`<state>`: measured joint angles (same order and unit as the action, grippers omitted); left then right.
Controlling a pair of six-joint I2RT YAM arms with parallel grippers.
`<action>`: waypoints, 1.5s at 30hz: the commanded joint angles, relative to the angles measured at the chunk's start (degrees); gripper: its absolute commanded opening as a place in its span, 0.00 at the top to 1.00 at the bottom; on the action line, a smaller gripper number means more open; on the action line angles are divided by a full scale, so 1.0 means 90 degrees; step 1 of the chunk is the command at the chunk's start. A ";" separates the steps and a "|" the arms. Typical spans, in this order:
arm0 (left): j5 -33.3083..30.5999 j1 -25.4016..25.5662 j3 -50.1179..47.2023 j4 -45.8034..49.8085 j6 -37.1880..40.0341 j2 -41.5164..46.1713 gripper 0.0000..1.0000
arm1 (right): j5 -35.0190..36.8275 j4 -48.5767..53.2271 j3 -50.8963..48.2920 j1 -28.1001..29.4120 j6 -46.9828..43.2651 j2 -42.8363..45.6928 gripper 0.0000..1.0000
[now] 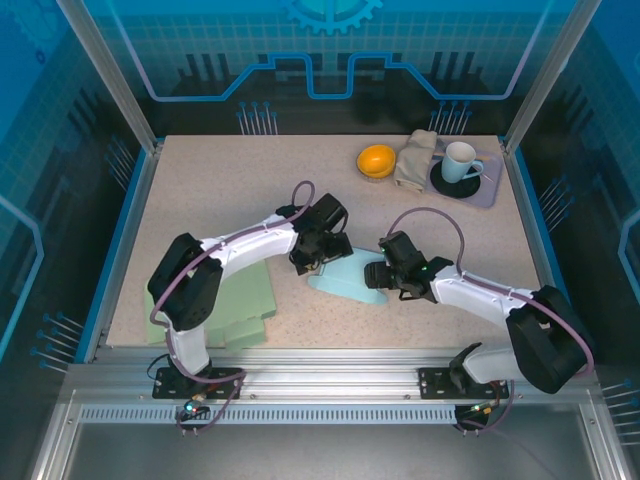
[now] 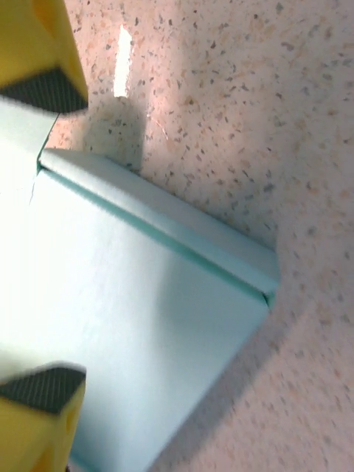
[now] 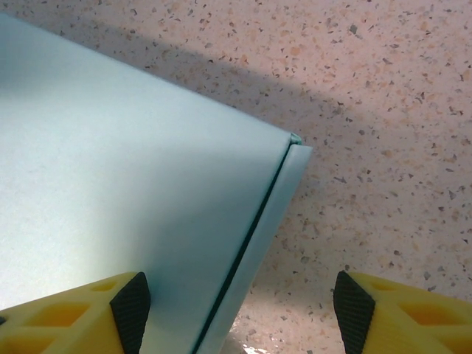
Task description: Fold the paper box
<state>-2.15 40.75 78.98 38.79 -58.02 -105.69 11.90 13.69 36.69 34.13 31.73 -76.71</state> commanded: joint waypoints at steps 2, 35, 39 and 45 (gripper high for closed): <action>-0.0186 -0.0032 0.0421 0.0513 -0.0028 0.0050 0.01 | 0.0006 0.0307 -0.0082 0.0074 -0.0029 -0.0096 0.30; 0.0147 0.0448 -0.0428 -0.0040 -0.1032 -0.0285 0.01 | -0.0065 0.0134 -0.0140 0.0063 0.0025 -0.0257 0.30; 0.0128 0.0508 -0.0713 -0.0315 -0.1463 -0.0077 0.01 | -0.0104 0.0102 -0.0151 0.0069 0.0076 -0.0252 0.30; 0.0120 0.0676 -0.0732 -0.0430 -0.1880 0.0015 0.01 | -0.0149 0.0018 -0.0220 0.0082 0.0181 -0.0256 0.30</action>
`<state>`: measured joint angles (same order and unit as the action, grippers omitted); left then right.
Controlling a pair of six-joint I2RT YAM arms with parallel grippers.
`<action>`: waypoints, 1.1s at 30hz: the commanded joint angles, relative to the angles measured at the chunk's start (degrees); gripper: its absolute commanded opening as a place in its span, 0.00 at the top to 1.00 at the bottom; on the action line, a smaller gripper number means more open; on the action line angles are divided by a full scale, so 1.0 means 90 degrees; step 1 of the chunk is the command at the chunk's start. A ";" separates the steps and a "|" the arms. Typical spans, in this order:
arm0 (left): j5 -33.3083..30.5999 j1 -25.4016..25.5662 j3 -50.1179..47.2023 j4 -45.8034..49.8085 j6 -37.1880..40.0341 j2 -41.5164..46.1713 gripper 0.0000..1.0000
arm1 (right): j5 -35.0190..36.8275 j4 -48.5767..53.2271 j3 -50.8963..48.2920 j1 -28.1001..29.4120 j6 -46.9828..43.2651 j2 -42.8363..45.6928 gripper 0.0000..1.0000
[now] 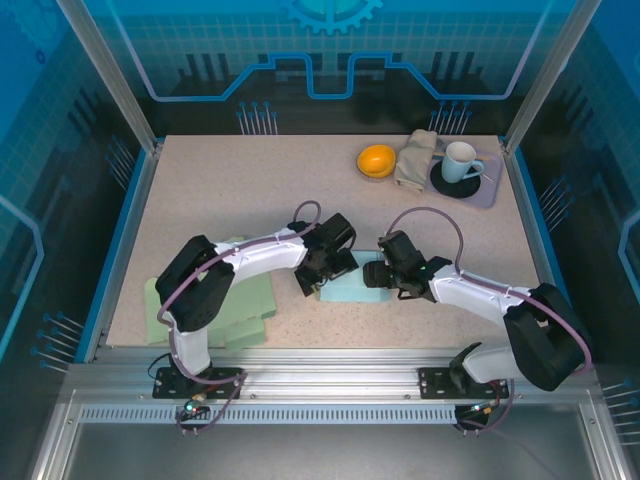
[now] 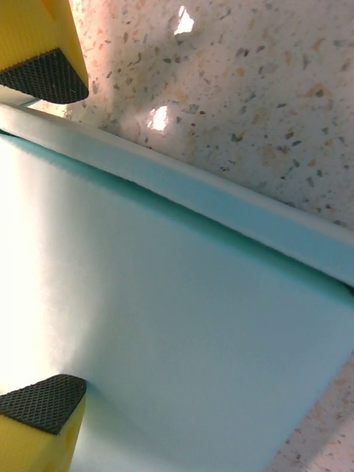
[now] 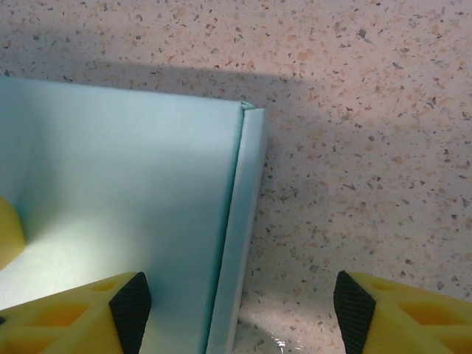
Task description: Fold the paper box
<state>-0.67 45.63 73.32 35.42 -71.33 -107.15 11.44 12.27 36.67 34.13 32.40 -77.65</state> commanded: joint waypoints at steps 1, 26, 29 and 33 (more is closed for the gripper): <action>-0.0019 0.0151 -0.0081 -0.0059 -0.0449 0.0163 0.01 | -0.0108 0.0160 -0.0227 0.0085 0.0125 -0.0165 0.30; -0.0781 0.0239 0.0395 0.1015 -0.0645 0.0385 0.01 | 0.0002 -0.0052 -0.0431 0.0256 0.0422 -0.0140 0.30; -0.0857 0.0233 0.0638 0.1540 -0.0735 0.0383 0.01 | -0.0001 -0.0056 -0.0441 0.0251 0.0433 -0.0141 0.30; -0.0804 0.0233 0.0806 0.1649 -0.0882 0.0423 0.01 | -0.0002 -0.0065 -0.0452 0.0270 0.0433 -0.0130 0.30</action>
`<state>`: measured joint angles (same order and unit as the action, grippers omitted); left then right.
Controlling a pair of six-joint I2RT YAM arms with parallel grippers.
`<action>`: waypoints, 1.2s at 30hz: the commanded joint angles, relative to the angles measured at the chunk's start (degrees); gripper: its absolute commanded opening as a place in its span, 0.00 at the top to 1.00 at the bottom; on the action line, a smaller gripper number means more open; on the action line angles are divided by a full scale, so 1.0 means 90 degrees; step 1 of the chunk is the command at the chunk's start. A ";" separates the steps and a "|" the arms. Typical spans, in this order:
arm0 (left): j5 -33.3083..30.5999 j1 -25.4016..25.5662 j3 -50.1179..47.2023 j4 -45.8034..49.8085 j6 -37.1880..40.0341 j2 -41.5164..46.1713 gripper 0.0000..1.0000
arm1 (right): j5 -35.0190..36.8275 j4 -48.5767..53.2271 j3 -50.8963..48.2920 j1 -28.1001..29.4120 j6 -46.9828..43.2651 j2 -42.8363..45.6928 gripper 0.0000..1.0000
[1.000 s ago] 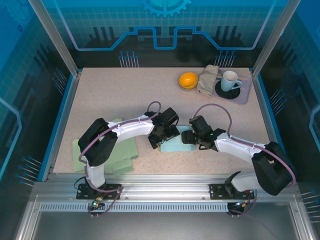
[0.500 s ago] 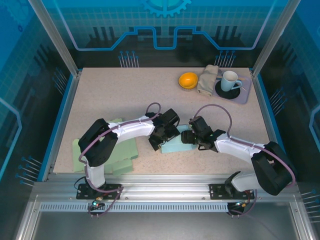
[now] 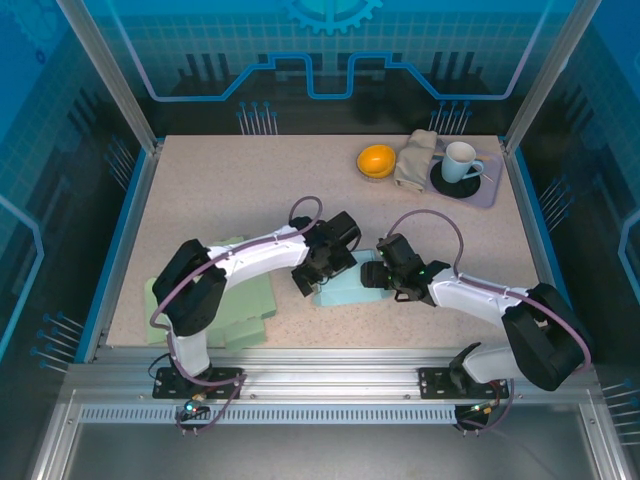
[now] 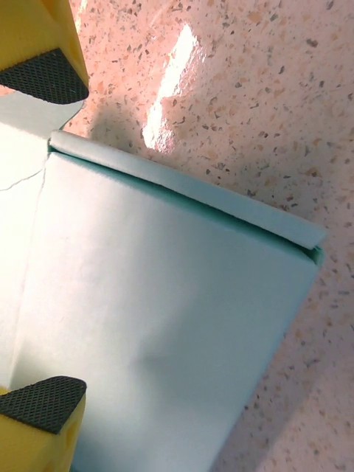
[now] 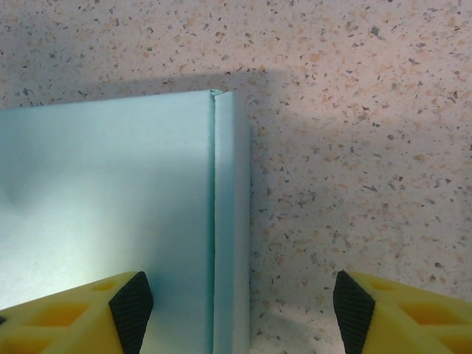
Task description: Fold the paper box
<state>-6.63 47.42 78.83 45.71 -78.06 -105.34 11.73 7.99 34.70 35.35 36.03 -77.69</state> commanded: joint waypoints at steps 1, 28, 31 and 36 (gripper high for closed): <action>-0.0067 0.0034 0.0178 0.0443 -0.0238 0.0244 0.01 | -0.0033 0.0401 -0.0241 0.0143 0.0037 -0.0133 0.30; 0.0177 -0.0161 -0.0052 0.0167 -0.0311 0.0193 0.01 | 0.0006 0.0480 -0.0262 0.0231 0.0059 0.0011 0.31; 0.0260 -0.0161 -0.0142 0.0099 -0.0382 0.0115 0.01 | -0.0004 0.0469 -0.0262 0.0239 0.0049 -0.0020 0.31; 0.0463 -0.0080 -0.0433 -0.0295 -0.0543 0.0058 0.01 | 0.0015 0.0460 -0.0261 0.0249 0.0030 -0.0024 0.31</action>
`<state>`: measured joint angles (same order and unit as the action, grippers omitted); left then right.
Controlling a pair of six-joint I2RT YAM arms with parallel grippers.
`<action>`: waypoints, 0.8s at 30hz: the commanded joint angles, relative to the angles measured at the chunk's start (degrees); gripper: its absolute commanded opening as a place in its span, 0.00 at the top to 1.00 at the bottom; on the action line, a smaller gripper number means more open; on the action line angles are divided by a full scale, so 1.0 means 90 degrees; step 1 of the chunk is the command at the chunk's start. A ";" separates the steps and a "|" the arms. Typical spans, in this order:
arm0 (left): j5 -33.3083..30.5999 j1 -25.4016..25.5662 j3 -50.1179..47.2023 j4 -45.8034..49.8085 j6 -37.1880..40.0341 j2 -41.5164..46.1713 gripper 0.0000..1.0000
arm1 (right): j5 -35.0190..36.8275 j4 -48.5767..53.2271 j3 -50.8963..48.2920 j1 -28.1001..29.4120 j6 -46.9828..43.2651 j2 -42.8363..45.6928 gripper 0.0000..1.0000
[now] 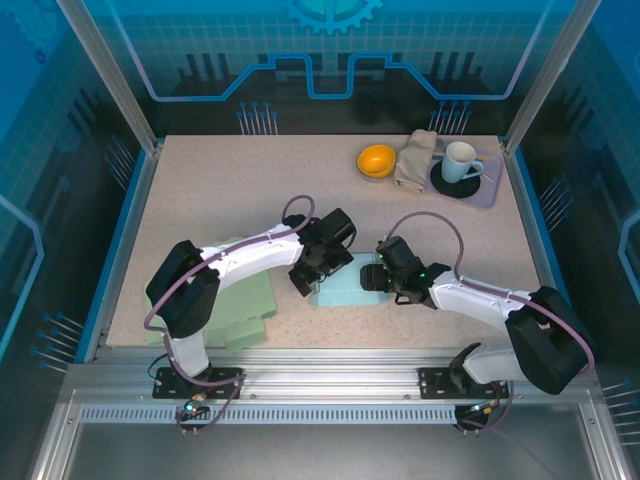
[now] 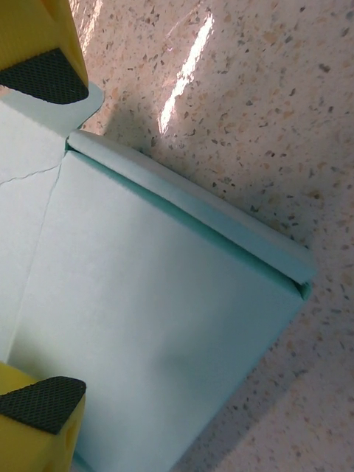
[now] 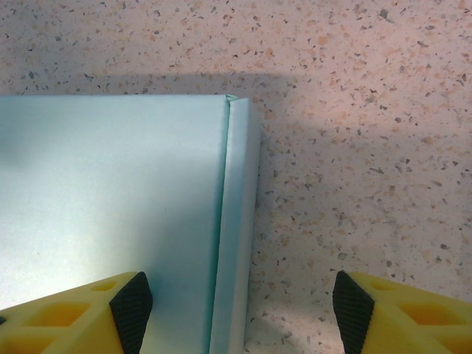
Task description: Fold the paper box
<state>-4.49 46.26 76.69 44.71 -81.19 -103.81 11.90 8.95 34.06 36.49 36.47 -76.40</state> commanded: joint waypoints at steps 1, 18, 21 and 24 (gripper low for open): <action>0.0225 0.0088 -0.0217 -0.0210 -0.0259 -0.0116 0.01 | 0.0003 0.0353 -0.0191 0.0118 -0.0019 -0.0169 0.31; 0.0335 0.0232 -0.0382 -0.0407 -0.0697 -0.0383 0.01 | 0.0036 0.0397 -0.0181 0.0154 -0.0019 -0.0181 0.31; 0.0344 0.0248 -0.0357 -0.0401 -0.0789 -0.0381 0.01 | 0.0025 0.0402 -0.0162 0.0152 -0.0009 -0.0201 0.31; 0.0343 0.0280 -0.0330 -0.0445 -0.0852 -0.0416 0.01 | 0.0035 0.0387 -0.0162 0.0168 0.0011 -0.0213 0.31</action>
<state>-2.96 47.81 73.87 40.60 -87.00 -106.30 11.97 8.86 34.06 36.75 36.47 -76.51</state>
